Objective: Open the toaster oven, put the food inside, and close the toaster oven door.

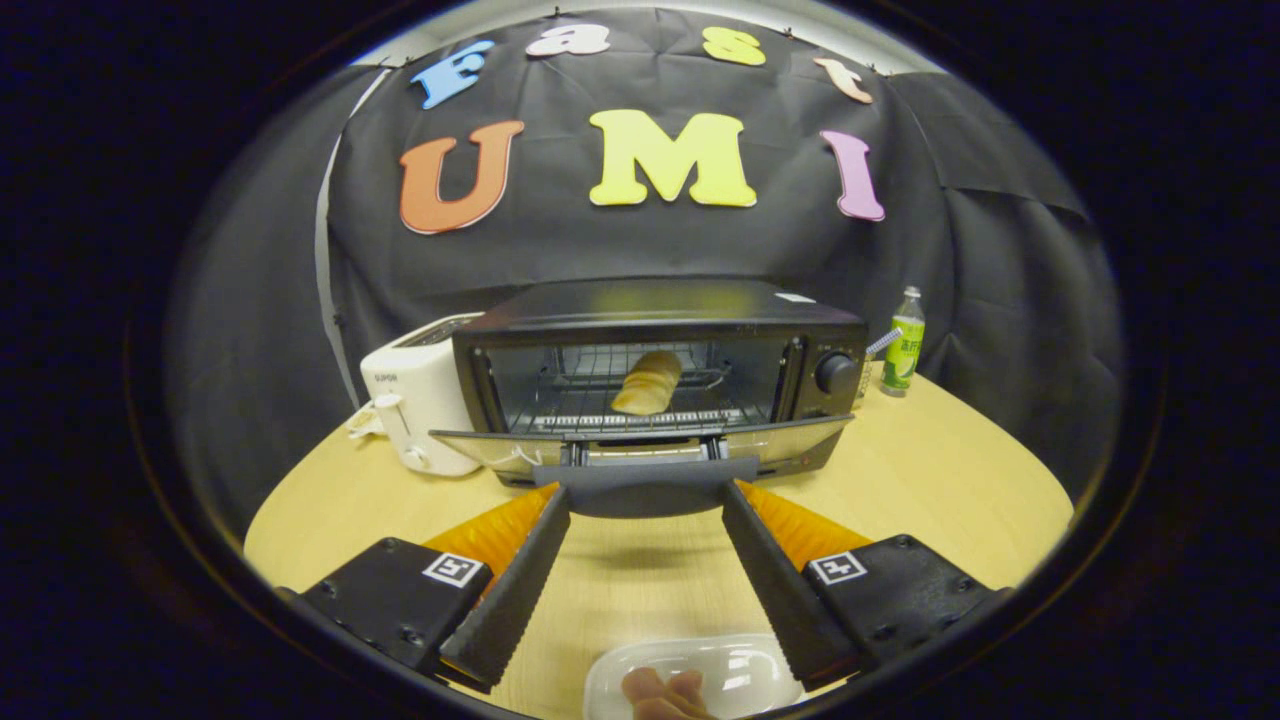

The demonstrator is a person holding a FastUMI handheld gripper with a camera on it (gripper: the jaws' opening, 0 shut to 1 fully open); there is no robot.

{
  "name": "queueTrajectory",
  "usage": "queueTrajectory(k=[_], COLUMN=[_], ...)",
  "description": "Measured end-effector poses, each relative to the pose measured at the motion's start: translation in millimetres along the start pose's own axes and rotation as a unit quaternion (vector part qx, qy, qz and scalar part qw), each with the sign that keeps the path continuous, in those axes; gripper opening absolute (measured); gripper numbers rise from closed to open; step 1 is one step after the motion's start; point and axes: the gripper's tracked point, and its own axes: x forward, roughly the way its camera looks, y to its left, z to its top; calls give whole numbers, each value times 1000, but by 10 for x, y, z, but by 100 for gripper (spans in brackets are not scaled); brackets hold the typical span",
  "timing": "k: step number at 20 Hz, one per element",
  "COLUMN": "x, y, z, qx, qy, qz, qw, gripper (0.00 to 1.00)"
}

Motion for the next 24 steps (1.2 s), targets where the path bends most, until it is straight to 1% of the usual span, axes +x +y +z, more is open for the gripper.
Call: queueTrajectory(k=[2,3,5,8,10,13,15,19,21,24], x=[37,-62,-118,-304,-484,-875,-1180,-1817,-2154,-2566], y=[54,102,76,134,113,52,76,-22,-76,-127], z=[51,107,109,101,252,533,743,1202,1437,1633], qx=[7,9,13,32,26,1,-8,-24,-22,-9], qy=[4,5,2,13,-8,-53,-79,-130,-163,-190], qz=[8,10,8,30,29,13,14,0,-3,2], qw=[1000,1000,1000,999,999,998,997,991,986,982], gripper=[100,100,100,100,100,100,100,100,100,100])
